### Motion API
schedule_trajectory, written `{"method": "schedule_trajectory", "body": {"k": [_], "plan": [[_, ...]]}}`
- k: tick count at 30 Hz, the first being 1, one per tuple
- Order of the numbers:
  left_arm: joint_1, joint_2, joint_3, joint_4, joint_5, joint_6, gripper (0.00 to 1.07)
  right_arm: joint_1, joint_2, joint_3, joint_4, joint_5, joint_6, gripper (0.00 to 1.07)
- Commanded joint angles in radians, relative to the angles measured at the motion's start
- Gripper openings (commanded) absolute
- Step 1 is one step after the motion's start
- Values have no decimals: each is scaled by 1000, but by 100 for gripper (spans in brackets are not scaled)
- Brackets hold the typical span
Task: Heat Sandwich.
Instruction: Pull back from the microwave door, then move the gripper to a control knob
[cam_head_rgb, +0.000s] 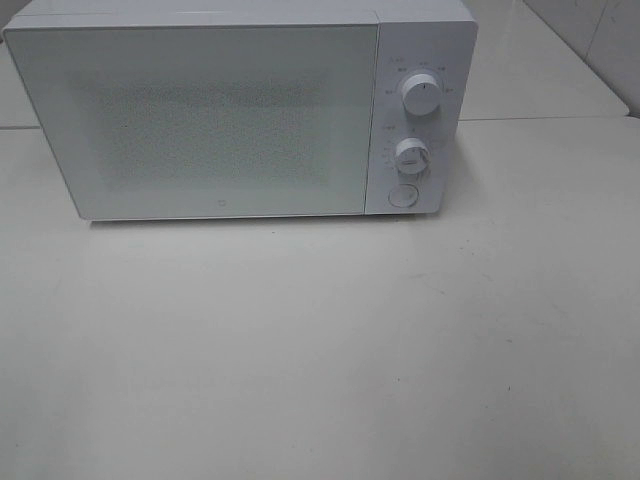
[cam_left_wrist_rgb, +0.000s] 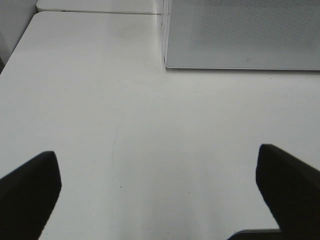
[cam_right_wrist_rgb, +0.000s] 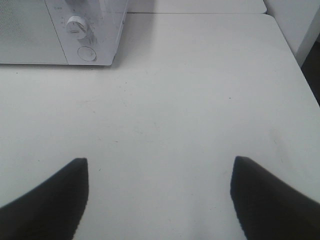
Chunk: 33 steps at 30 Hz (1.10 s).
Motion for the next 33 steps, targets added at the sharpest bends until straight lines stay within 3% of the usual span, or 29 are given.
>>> {"method": "schedule_trajectory", "body": {"k": [1,33], "plan": [[2,-25,4,-1,-3,-7,99,-7,-23,0,2,-16,1,74],[2,-25,4,-1,-3,-7,99,-7,-23,0,2,-16,1,74]]}}
